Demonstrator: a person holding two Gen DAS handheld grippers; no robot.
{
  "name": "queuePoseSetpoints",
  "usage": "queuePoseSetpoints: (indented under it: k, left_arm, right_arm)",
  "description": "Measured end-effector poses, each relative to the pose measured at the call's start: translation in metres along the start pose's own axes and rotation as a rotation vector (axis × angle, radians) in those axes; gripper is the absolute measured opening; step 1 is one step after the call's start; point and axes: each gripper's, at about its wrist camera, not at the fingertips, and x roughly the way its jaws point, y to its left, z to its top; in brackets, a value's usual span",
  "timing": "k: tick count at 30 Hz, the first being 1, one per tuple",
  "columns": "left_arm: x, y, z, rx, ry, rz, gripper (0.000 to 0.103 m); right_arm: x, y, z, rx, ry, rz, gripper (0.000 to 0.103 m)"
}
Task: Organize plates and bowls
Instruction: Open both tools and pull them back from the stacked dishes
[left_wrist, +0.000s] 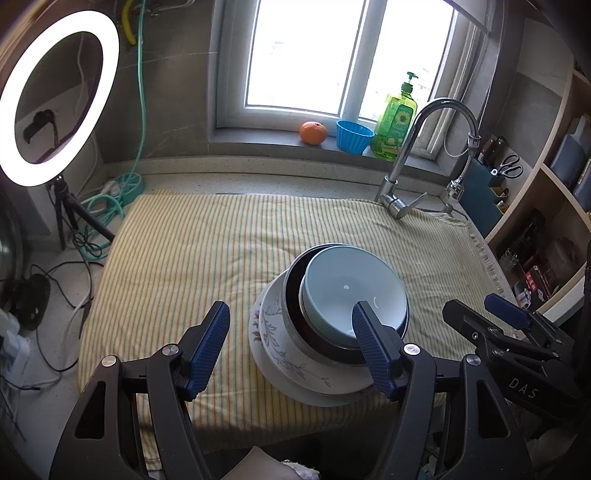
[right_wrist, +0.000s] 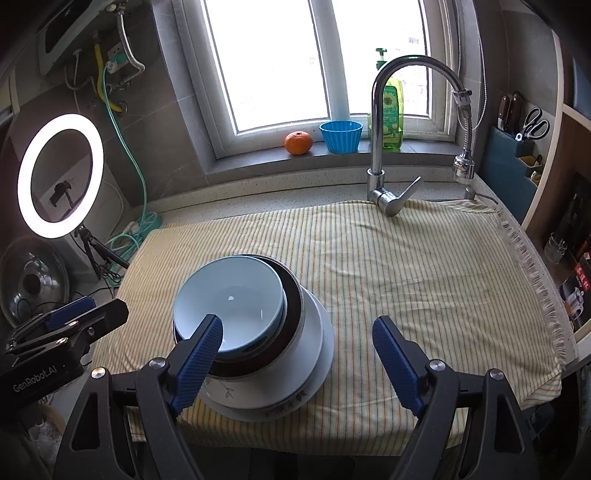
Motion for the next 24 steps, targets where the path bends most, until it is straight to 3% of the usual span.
queuePoseSetpoints:
  k: [24]
  left_arm:
    - [0.0087,-0.0014,0.0015,0.006,0.017,-0.003,0.069]
  right_arm:
    - [0.0095,-0.0042,-0.0011,-0.002,0.022,-0.009,0.08]
